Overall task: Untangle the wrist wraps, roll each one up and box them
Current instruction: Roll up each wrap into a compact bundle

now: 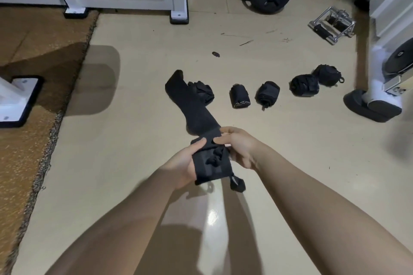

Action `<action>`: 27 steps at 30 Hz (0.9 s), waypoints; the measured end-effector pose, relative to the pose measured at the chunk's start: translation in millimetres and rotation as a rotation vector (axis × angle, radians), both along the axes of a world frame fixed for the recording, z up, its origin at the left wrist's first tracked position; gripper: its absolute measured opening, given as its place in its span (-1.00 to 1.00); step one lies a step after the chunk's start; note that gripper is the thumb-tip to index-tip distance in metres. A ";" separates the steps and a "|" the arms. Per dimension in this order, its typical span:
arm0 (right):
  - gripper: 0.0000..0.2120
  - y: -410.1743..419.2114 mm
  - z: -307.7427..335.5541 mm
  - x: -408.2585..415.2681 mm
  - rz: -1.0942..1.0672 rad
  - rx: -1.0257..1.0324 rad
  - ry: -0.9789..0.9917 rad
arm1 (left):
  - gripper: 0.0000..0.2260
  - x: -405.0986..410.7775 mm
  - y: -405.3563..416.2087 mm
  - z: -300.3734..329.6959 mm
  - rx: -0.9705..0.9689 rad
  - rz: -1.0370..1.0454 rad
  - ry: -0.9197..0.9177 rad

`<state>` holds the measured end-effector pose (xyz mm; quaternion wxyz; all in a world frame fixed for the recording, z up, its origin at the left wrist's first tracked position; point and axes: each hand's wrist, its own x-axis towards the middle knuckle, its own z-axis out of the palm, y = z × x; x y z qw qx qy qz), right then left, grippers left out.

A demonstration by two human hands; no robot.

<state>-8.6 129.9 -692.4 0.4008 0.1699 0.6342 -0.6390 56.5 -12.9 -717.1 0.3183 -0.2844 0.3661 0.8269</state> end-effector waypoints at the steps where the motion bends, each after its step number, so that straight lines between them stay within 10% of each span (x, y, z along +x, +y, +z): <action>1: -0.67 0.3 0.1 2.2 0.000 0.008 -0.004 | -0.68 1.6 -0.1 -1.3 -0.046 -0.017 0.011; 8: -0.75 -0.5 8.8 14.9 0.375 0.425 0.481 | -0.71 -1.9 4.8 0.5 -0.202 0.123 0.003; 16: -0.66 22.6 23.2 31.6 0.279 -0.234 0.117 | -0.87 13.6 2.2 7.2 0.037 0.442 -0.110; 20: -0.90 9.4 27.5 40.6 0.355 0.095 0.334 | -0.85 19.1 5.7 13.5 0.003 0.447 -0.060; 27: -0.72 -13.7 26.4 38.3 0.120 0.380 0.502 | -0.64 25.0 7.2 27.6 0.025 0.407 -0.002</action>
